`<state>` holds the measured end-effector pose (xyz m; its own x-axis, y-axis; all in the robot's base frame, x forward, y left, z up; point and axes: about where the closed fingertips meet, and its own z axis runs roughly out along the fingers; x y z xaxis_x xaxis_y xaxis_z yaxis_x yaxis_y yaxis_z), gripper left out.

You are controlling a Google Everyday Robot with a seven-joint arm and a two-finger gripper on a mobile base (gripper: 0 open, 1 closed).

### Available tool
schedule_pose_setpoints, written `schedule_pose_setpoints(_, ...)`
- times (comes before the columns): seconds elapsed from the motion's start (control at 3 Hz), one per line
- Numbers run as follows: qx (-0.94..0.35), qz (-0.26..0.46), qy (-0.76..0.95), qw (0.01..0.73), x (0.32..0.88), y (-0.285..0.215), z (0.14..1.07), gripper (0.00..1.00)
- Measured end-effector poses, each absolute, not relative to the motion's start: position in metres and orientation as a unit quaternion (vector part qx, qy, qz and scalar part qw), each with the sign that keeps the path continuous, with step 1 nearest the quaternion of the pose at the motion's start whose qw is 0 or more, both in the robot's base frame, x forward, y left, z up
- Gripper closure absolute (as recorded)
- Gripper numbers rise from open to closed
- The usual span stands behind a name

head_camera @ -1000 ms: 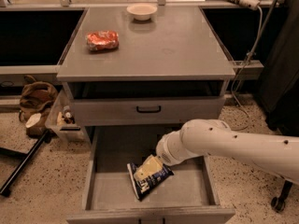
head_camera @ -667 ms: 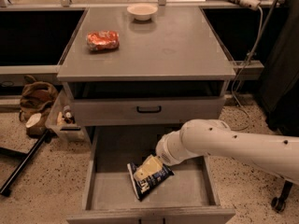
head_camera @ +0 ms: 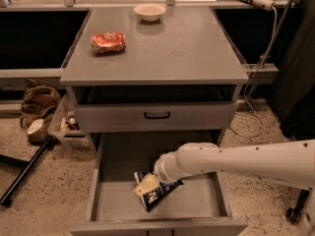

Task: Pick blue chip bag from middle drawer and place on counter

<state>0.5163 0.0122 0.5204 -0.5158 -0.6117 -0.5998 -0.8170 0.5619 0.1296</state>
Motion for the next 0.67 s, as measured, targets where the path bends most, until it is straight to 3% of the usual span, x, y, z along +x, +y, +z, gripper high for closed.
schedule_pose_setpoints(0.67, -0.401, 0.222, 0.852, 0.255, 0.551, 0.035, 0.439, 0.0)
